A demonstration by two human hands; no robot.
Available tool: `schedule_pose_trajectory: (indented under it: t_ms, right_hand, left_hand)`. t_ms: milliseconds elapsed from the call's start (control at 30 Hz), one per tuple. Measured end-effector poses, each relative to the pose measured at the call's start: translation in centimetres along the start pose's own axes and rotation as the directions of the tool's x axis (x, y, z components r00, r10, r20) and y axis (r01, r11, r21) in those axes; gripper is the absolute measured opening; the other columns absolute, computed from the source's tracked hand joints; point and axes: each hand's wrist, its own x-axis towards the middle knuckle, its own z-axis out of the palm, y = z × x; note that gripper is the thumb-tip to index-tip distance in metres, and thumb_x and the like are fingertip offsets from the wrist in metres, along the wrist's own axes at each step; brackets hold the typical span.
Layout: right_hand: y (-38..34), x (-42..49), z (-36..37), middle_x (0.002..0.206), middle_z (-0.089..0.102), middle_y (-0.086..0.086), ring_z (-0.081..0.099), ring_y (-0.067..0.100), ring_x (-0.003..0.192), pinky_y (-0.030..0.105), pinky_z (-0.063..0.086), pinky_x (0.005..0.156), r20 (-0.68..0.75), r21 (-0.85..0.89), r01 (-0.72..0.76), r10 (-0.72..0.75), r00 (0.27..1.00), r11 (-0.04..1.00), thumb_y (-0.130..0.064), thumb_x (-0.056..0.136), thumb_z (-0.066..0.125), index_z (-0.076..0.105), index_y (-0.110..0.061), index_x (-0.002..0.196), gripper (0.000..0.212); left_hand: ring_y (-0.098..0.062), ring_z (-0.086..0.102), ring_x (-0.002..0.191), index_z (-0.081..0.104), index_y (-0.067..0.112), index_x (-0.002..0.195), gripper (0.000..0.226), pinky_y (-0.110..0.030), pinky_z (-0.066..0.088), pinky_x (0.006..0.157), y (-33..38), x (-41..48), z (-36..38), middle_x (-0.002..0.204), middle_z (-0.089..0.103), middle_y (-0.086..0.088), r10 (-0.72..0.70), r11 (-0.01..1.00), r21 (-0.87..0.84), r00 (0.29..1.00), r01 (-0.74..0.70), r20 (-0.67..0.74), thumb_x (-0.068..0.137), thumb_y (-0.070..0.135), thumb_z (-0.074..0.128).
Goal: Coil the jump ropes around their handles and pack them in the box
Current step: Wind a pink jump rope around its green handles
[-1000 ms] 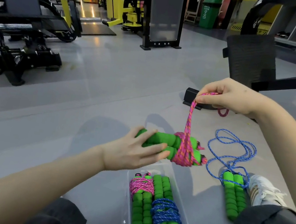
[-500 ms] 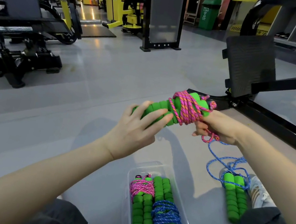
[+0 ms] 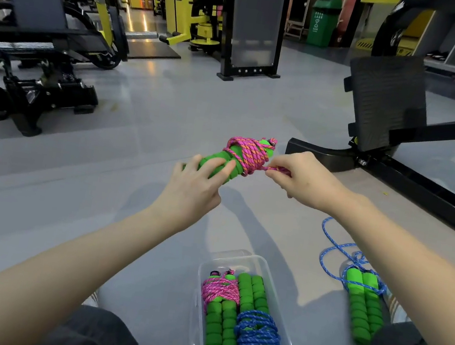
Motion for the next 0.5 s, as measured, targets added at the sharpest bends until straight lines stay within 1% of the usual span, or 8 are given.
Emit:
schedule_pose_trajectory:
  t_ms: [100, 133, 200, 300, 333, 400, 467, 500]
  right_hand:
    - [0.1, -0.2, 0.2, 0.076, 0.065, 0.011, 0.059, 0.022, 0.066, 0.038, 0.049, 0.071, -0.041, 0.032, 0.076, -0.074, 0.996, 0.997, -0.014, 0.092, 0.054, 0.067, -0.005, 0.1, 0.018]
    - [0.3, -0.3, 0.4, 0.076, 0.065, 0.008, 0.063, 0.022, 0.069, 0.038, 0.049, 0.072, -0.032, 0.042, 0.098, -0.096, 0.995, 0.994, -0.014, 0.093, 0.054, 0.066, -0.006, 0.101, 0.017]
    - [0.7, -0.4, 0.3, 0.076, 0.064, 0.002, 0.064, 0.018, 0.07, 0.035, 0.049, 0.073, -0.036, 0.069, 0.13, -0.128, 0.991, 0.989, -0.013, 0.093, 0.053, 0.065, -0.007, 0.102, 0.016]
    - [1.3, -0.4, 0.2, 0.075, 0.065, -0.001, 0.061, 0.018, 0.067, 0.032, 0.048, 0.069, -0.089, 0.076, 0.185, -0.179, 0.98, 0.98, -0.013, 0.091, 0.056, 0.064, -0.008, 0.1, 0.013]
    - [1.3, -0.4, 0.2, 0.075, 0.066, 0.0, 0.06, 0.019, 0.067, 0.031, 0.048, 0.068, -0.109, 0.088, 0.188, -0.178, 0.978, 0.978, -0.014, 0.09, 0.058, 0.064, -0.009, 0.099, 0.011]
    - [1.3, -0.4, 0.1, 0.07, 0.065, 0.001, 0.059, 0.018, 0.065, 0.023, 0.045, 0.063, -0.13, 0.161, 0.177, -0.157, 0.979, 0.971, -0.015, 0.088, 0.062, 0.06, -0.011, 0.097, 0.01]
    - [1.1, -0.5, 0.1, 0.064, 0.061, -0.001, 0.054, 0.012, 0.06, 0.016, 0.04, 0.059, -0.126, 0.243, 0.152, -0.124, 0.984, 0.958, -0.015, 0.086, 0.065, 0.054, -0.014, 0.095, 0.014]
    - [1.1, -0.6, 0.1, 0.063, 0.06, -0.001, 0.052, 0.011, 0.059, 0.015, 0.039, 0.058, -0.138, 0.287, 0.142, -0.106, 0.985, 0.947, -0.014, 0.085, 0.066, 0.051, -0.015, 0.093, 0.018]
  left_hand:
    - [-0.032, 0.064, 0.077, 0.046, 0.016, 0.119, 0.055, -0.03, 0.041, 0.053, 0.2, -0.3, 0.1, 0.1, 0.068, -0.007, 0.02, 1.0, -0.008, 0.999, -0.02, 0.034, 0.065, 0.009, 0.049]
    - [-0.032, 0.064, 0.076, 0.046, 0.016, 0.119, 0.053, -0.03, 0.04, 0.053, 0.1, -0.4, 0.1, 0.1, 0.068, -0.007, 0.037, 0.999, -0.003, 0.998, -0.037, 0.047, 0.067, 0.01, 0.046]
    - [-0.031, 0.062, 0.075, 0.045, 0.016, 0.12, 0.05, -0.03, 0.039, 0.053, -0.2, -0.5, 0.1, 0.102, 0.067, -0.006, 0.079, 0.997, 0.011, 0.994, -0.08, 0.069, 0.071, 0.013, 0.037]
    - [-0.03, 0.061, 0.078, 0.045, 0.015, 0.122, 0.05, -0.031, 0.04, 0.054, -0.4, -0.7, -0.2, 0.105, 0.066, -0.004, 0.185, 0.982, 0.01, 0.98, -0.186, 0.075, 0.073, 0.012, 0.036]
    - [-0.031, 0.061, 0.081, 0.045, 0.015, 0.123, 0.05, -0.032, 0.042, 0.054, -0.4, -0.8, -0.3, 0.106, 0.066, -0.004, 0.226, 0.974, 0.01, 0.972, -0.227, 0.069, 0.073, 0.012, 0.037]
    - [-0.032, 0.062, 0.085, 0.045, 0.013, 0.124, 0.05, -0.035, 0.046, 0.056, -0.3, -0.9, -0.6, 0.107, 0.066, -0.005, 0.291, 0.956, 0.014, 0.956, -0.292, 0.049, 0.074, 0.012, 0.04]
    - [-0.033, 0.062, 0.088, 0.045, 0.012, 0.125, 0.051, -0.037, 0.047, 0.057, -0.3, -1.0, -0.8, 0.11, 0.063, -0.005, 0.32, 0.947, 0.02, 0.947, -0.32, 0.018, 0.074, 0.01, 0.042]
    - [-0.034, 0.061, 0.089, 0.046, 0.012, 0.125, 0.051, -0.038, 0.047, 0.058, -0.4, -1.0, -0.8, 0.113, 0.06, -0.005, 0.33, 0.944, 0.025, 0.944, -0.33, 0.005, 0.074, 0.01, 0.043]
